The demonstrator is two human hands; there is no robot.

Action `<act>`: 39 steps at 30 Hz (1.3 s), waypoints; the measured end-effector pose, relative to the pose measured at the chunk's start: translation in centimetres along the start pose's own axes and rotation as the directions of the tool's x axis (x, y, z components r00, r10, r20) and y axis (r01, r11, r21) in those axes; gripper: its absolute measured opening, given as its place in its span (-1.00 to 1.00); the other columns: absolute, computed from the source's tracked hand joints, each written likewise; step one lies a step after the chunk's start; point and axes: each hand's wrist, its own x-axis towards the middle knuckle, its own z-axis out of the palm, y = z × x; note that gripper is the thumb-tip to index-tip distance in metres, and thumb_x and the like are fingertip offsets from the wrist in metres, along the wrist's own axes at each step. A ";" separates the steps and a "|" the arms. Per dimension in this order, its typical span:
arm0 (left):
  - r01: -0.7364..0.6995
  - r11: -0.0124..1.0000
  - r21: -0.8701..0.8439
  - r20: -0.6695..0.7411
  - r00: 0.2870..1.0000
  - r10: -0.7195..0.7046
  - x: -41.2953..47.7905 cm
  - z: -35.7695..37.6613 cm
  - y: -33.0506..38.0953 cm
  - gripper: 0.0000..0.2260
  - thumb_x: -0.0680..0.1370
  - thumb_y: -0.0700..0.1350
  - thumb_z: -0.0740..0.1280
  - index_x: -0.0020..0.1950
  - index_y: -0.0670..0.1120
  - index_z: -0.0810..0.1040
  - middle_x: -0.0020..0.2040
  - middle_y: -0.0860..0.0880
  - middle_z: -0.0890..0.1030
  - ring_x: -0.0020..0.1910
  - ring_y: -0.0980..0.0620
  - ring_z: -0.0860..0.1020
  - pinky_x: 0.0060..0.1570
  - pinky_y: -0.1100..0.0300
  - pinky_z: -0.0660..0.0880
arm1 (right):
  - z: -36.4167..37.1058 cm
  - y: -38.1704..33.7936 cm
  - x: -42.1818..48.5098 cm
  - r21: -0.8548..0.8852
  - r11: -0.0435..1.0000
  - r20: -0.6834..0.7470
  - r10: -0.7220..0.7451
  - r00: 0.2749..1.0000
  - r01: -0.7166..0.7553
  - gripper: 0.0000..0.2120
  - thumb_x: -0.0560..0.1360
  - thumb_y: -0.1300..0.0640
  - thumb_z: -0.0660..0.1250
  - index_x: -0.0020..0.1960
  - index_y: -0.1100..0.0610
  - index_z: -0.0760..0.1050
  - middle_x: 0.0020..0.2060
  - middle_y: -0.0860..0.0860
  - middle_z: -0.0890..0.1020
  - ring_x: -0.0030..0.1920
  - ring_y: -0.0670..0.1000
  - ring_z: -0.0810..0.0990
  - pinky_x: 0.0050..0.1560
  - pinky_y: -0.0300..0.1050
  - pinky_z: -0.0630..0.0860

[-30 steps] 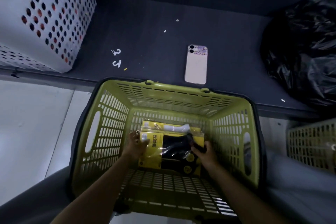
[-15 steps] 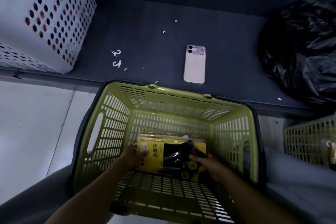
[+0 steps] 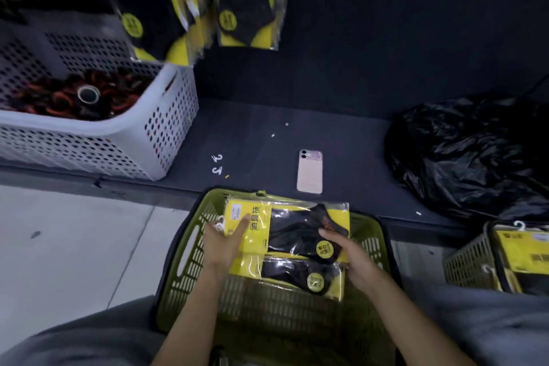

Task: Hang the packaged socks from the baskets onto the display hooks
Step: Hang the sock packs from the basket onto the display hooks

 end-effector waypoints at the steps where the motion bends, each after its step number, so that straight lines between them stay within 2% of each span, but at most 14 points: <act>1: -0.088 0.993 -0.075 -0.020 0.996 0.087 -0.7 -0.5 1.6 -0.34 0.32 0.15 0.50 0.20 -0.27 0.40 0.10 -0.12 0.49 0.06 -0.07 0.49 -0.08 0.23 0.43 | 0.1 -1.4 -0.5 0.037 0.998 -0.007 -0.056 0.998 0.057 -0.43 0.06 -0.15 0.57 0.05 -0.05 0.65 -0.01 -0.06 0.71 0.12 0.02 0.59 -0.01 -0.01 0.45; 4: -0.303 0.907 -0.293 -0.281 0.934 0.221 -3.0 -1.7 6.4 -0.33 0.34 0.07 0.51 0.27 -0.26 0.35 0.22 -0.21 0.44 0.10 -0.11 0.50 -0.01 0.16 0.48 | 0.7 -5.7 -2.7 0.206 0.955 0.010 -0.221 0.975 0.214 -0.39 0.10 -0.08 0.61 0.13 0.02 0.63 0.10 0.09 0.67 0.15 0.16 0.61 0.22 0.13 0.48; 6: -0.307 0.862 -0.402 -0.340 0.925 0.171 -5.0 -1.8 9.1 -0.16 0.31 0.14 0.49 0.43 -0.17 0.19 0.35 -0.12 0.31 0.26 -0.08 0.40 0.18 0.11 0.41 | 1.7 -8.6 -4.3 0.318 0.898 0.031 -0.330 0.943 0.304 -0.55 0.23 -0.03 0.55 0.10 0.03 0.65 0.10 0.12 0.67 0.11 0.15 0.64 0.16 0.09 0.53; 8: -0.142 0.834 -0.533 -0.076 0.990 0.120 -7.3 -0.9 11.3 0.06 0.16 0.28 0.49 0.51 -0.07 0.09 0.38 -0.03 0.30 0.30 -0.04 0.37 0.31 0.07 0.33 | 3.0 -11.2 -6.0 0.393 0.841 0.044 -0.421 0.906 0.372 -0.74 0.33 0.00 0.46 0.01 0.00 0.68 0.05 0.09 0.69 0.04 0.11 0.68 0.01 -0.01 0.59; 10: 0.049 0.773 -0.633 0.296 0.938 0.183 -9.7 0.2 13.3 0.16 0.04 0.34 0.53 0.51 -0.05 0.15 0.40 -0.09 0.39 0.34 -0.10 0.41 0.37 -0.09 0.31 | 4.5 -12.8 -7.7 0.433 0.801 0.057 -0.481 0.875 0.413 -0.81 0.38 0.01 0.41 -0.04 -0.02 0.70 0.02 0.06 0.70 0.00 0.08 0.69 -0.09 -0.07 0.61; 12: 0.103 0.729 -0.677 0.392 0.888 0.239 -10.8 0.8 14.9 0.02 0.09 0.26 0.57 0.42 -0.16 0.33 0.26 -0.15 0.55 0.23 -0.13 0.54 0.25 -0.11 0.45 | 5.9 -13.6 -8.9 0.431 0.789 0.061 -0.509 0.859 0.437 -0.77 0.36 0.00 0.42 -0.02 0.00 0.69 0.05 0.08 0.69 0.05 0.11 0.67 0.01 0.02 0.60; 14: 0.081 0.696 -0.714 0.344 0.905 0.248 -11.2 0.8 16.4 -0.14 0.12 0.20 0.57 0.32 -0.16 0.46 0.14 -0.15 0.63 0.10 -0.15 0.62 0.11 -0.08 0.55 | 6.8 -14.0 -9.8 0.397 0.799 0.048 -0.510 0.859 0.453 -0.67 0.29 -0.05 0.47 0.04 -0.02 0.66 0.09 0.07 0.67 0.12 0.14 0.64 0.20 0.17 0.50; 18: -0.033 0.693 -0.720 0.220 0.936 0.273 -11.0 -0.5 18.5 -0.08 0.02 0.22 0.60 0.30 -0.08 0.45 0.13 -0.11 0.64 0.08 -0.13 0.62 0.14 -0.13 0.52 | 7.1 -14.6 -10.9 0.282 0.812 0.090 -0.552 0.829 0.510 -0.44 0.24 -0.13 0.50 0.23 -0.08 0.54 0.12 -0.05 0.66 0.14 0.01 0.63 0.11 0.09 0.55; 21: -0.176 0.742 -0.647 0.131 0.933 0.335 -10.9 -2.1 19.8 -0.01 0.03 0.27 0.58 0.37 -0.06 0.36 0.23 -0.01 0.56 0.20 -0.04 0.54 0.27 -0.06 0.43 | 6.5 -15.8 -11.3 0.156 0.792 0.120 -0.608 0.785 0.590 -0.29 0.25 -0.13 0.51 0.35 0.01 0.43 0.17 -0.01 0.63 0.19 0.02 0.60 0.22 0.04 0.51; 23: -0.279 0.777 -0.563 0.088 0.916 0.393 -10.6 -3.5 20.7 -0.24 0.13 0.24 0.55 0.24 0.05 0.37 0.14 0.16 0.53 0.15 0.13 0.48 0.25 0.12 0.36 | 6.0 -17.5 -11.4 0.059 0.769 0.017 -0.638 0.770 0.636 -0.21 0.27 -0.10 0.50 0.42 -0.02 0.28 0.25 -0.04 0.53 0.24 -0.02 0.53 0.14 -0.13 0.49; 26: -0.395 0.806 -0.440 0.090 0.874 0.478 -9.8 -5.3 21.8 -0.42 0.25 0.18 0.52 0.19 0.14 0.40 0.07 0.23 0.50 0.03 0.21 0.47 0.15 0.17 0.35 | 5.9 -21.3 -12.0 -0.035 0.676 -0.132 -0.734 0.667 0.736 -0.26 0.40 0.00 0.46 0.46 -0.04 0.15 0.29 -0.09 0.36 0.28 -0.08 0.41 0.19 -0.20 0.37; 30: -0.550 0.773 -0.316 0.124 0.784 0.608 -10.2 -6.9 23.6 -0.70 0.32 0.11 0.51 -0.08 0.24 0.44 -0.24 0.44 0.59 -0.21 0.48 0.54 -0.18 0.37 0.37 | 8.0 -25.5 -13.8 -0.041 0.572 0.014 -0.820 0.573 0.819 -0.53 0.45 -0.03 0.40 0.32 -0.02 0.40 0.26 -0.07 0.53 0.16 -0.16 0.55 0.23 -0.18 0.46; 35: -0.653 0.682 -0.329 0.045 0.711 0.702 -10.5 -7.8 25.4 -0.46 0.15 0.19 0.54 0.08 0.17 0.51 -0.06 0.23 0.66 -0.07 0.29 0.61 -0.23 0.47 0.50 | 12.4 -26.2 -15.1 -0.029 0.490 0.080 -0.868 0.490 0.871 -0.69 0.42 -0.01 0.44 0.11 0.04 0.50 -0.01 -0.03 0.68 0.04 -0.03 0.66 0.15 0.01 0.56; 39: -0.639 0.693 -0.334 0.021 0.730 0.684 -9.3 -9.1 25.9 -0.17 0.03 0.32 0.53 0.25 0.10 0.45 0.10 0.13 0.62 0.07 0.17 0.58 0.05 0.18 0.53 | 13.9 -26.6 -15.3 0.057 0.540 0.121 -0.839 0.531 0.840 -0.65 0.37 -0.03 0.44 0.10 0.08 0.55 -0.03 0.03 0.71 -0.01 0.03 0.69 0.05 0.03 0.60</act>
